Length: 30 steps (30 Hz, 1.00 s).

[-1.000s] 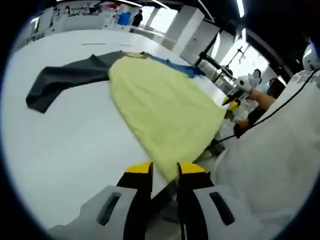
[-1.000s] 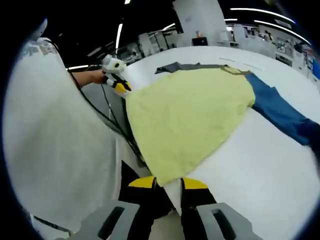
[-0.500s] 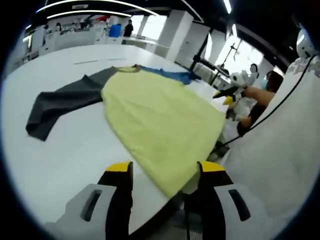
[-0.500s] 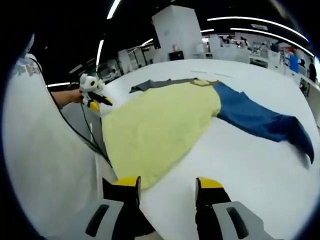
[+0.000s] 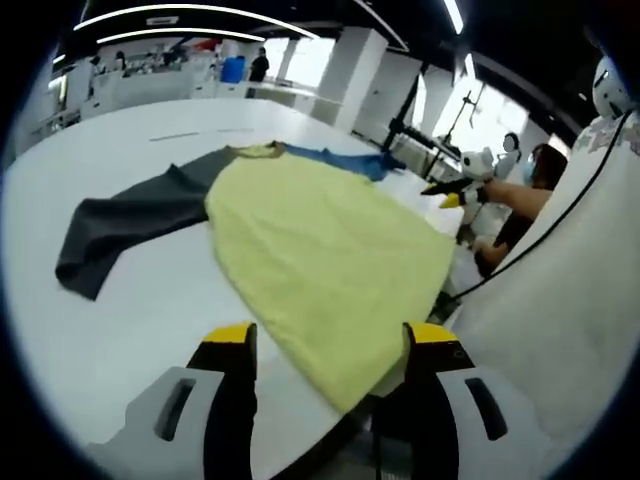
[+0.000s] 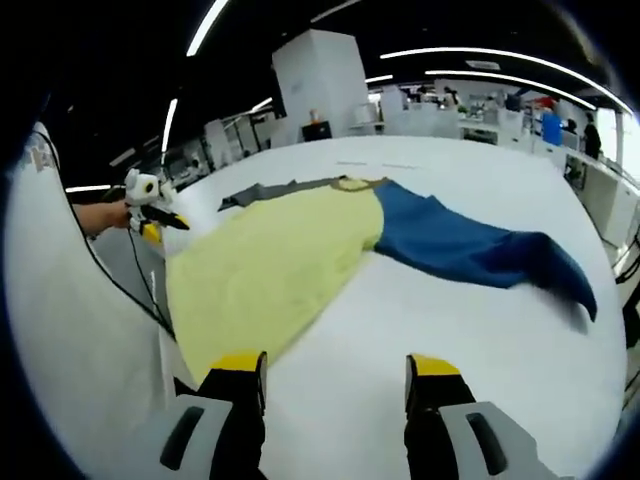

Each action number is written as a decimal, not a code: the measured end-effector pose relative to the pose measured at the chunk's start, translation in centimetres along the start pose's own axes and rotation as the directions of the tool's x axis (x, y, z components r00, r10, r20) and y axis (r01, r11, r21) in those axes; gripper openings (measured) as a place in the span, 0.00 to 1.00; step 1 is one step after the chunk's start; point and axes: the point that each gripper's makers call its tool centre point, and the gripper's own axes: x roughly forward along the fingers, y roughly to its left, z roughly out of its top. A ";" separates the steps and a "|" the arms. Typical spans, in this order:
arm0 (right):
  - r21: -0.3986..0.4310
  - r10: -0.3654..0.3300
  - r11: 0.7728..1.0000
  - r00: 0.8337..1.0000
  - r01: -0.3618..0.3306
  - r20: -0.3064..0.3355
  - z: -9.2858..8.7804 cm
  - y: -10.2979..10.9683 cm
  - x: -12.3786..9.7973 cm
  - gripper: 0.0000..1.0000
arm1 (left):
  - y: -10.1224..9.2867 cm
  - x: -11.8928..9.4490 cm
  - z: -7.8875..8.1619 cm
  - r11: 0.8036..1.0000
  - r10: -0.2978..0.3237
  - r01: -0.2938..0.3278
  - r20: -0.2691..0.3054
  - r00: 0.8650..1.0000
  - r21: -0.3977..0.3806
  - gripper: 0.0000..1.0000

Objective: Fold the garment on the visible template until the final outline fits inside the template.

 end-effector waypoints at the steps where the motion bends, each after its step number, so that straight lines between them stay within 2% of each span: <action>1: 0.008 -0.008 1.000 1.000 0.007 0.009 0.2 -0.3 0.0 0.53 | 0.0 0.0 0.0 1.000 0.000 0.000 0.000 1.000 0.001 0.55; 13: 0.043 -0.063 0.997 0.996 0.061 0.056 1.5 -3.3 -0.2 0.53 | -0.1 0.4 0.8 1.000 0.006 -0.006 0.007 1.000 0.006 0.55; 30: 0.084 -0.147 0.987 0.985 0.140 0.085 2.0 -7.3 -1.3 0.51 | -0.1 1.0 1.4 1.000 0.017 -0.017 0.011 1.000 0.006 0.55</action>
